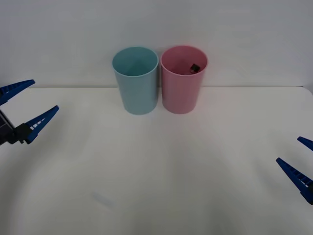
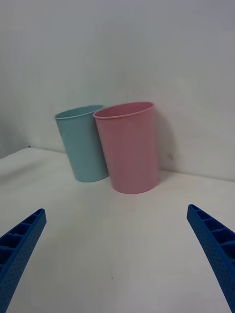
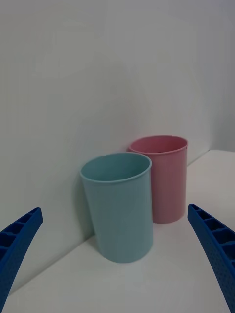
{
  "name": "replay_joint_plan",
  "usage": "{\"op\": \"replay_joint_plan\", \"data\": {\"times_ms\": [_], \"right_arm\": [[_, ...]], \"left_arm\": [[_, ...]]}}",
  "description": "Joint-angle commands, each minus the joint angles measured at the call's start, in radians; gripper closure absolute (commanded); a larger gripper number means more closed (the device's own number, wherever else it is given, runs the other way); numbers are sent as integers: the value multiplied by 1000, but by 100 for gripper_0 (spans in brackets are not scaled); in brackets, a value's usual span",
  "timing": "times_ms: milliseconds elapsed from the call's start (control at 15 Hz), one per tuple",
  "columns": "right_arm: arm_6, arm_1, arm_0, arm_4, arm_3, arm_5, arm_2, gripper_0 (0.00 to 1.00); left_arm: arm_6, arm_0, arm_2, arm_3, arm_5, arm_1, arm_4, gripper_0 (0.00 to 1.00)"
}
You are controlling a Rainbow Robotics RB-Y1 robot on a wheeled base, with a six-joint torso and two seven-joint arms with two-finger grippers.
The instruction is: Grasp the object on the table and drop it into the matching bin: aluminum can to the light blue bin, PET bottle to the pink bin.
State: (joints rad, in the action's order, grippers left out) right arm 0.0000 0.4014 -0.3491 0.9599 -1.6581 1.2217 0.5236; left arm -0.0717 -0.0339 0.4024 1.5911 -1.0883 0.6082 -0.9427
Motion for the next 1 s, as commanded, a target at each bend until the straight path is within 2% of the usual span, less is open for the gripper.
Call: {"op": "replay_joint_plan", "data": {"times_ms": [67, 267, 400, 533, 1000], "right_arm": [[0, 0, 0, 0, 0, 0, 0, 0], [0, 0, 0, 0, 0, 0, 0, 0], [0, 0, 0, 0, 0, 0, 0, 0], [0, 0, 0, 0, 0, 0, 0, 0], [0, 0, 0, 0, 0, 0, 0, 0]], "left_arm": [[-7, -83, 75, 0, -68, 8, -2, 0], [-23, -162, 130, 0, -117, 10, -5, 0], [-43, -221, 164, 17, -131, 24, -42, 0], [-100, -276, 190, 23, -156, 36, -54, 0], [-148, -417, 202, 26, -206, 65, -33, 0]]}}
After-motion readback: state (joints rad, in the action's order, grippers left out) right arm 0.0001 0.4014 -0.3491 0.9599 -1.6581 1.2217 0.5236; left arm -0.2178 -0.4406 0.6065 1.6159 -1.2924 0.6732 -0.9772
